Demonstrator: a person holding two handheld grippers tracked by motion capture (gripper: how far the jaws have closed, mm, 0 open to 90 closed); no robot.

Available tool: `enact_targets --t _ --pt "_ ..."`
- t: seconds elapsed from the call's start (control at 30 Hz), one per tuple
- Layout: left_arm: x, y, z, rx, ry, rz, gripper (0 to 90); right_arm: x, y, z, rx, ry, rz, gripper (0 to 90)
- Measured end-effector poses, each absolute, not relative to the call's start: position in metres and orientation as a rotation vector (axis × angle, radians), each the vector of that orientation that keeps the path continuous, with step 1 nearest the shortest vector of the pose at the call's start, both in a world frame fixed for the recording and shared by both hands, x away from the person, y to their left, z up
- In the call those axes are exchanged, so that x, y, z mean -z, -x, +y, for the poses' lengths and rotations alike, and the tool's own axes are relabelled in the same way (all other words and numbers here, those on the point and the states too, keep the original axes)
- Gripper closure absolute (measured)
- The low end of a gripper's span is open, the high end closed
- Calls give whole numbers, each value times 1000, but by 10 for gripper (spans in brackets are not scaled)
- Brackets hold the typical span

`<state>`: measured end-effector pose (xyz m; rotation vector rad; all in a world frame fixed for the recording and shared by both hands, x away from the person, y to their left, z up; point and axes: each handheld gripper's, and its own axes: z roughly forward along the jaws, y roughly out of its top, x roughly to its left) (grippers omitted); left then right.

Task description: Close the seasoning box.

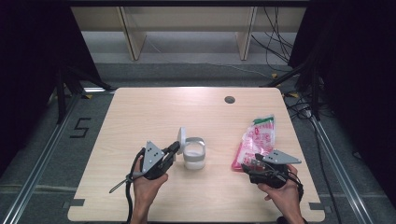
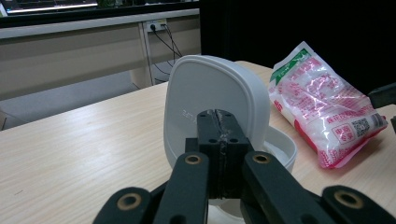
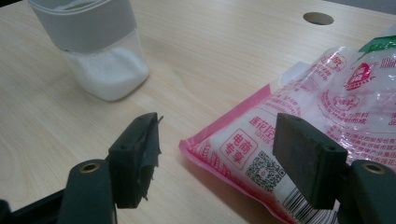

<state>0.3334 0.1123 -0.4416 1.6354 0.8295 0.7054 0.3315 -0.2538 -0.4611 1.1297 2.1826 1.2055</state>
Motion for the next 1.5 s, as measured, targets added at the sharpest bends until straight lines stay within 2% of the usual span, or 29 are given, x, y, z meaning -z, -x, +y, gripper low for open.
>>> enact_targets --t 0.33,0.5,0.7,0.97,1.2,1.5 --pt "439 -332 104 -678 -1635 798 888 463 -330 -252 -1228 -1156 2183 325" --pt "437 -330 106 -658 -1614 807 851 463 -330 -252 -1230 -1158 2184 325" --pt "441 -329 113 -629 -1614 816 728 463 -330 -252 -1231 -1159 2183 326" --pt "444 -318 125 -668 -1608 858 467 463 -330 -253 -1227 -1113 2198 325" --pt "454 -315 130 -649 -1625 869 356 464 -328 -253 -1231 -1118 2198 325" --pt "462 -306 133 -651 -1637 863 315 463 -326 -253 -1243 -1106 2196 320"
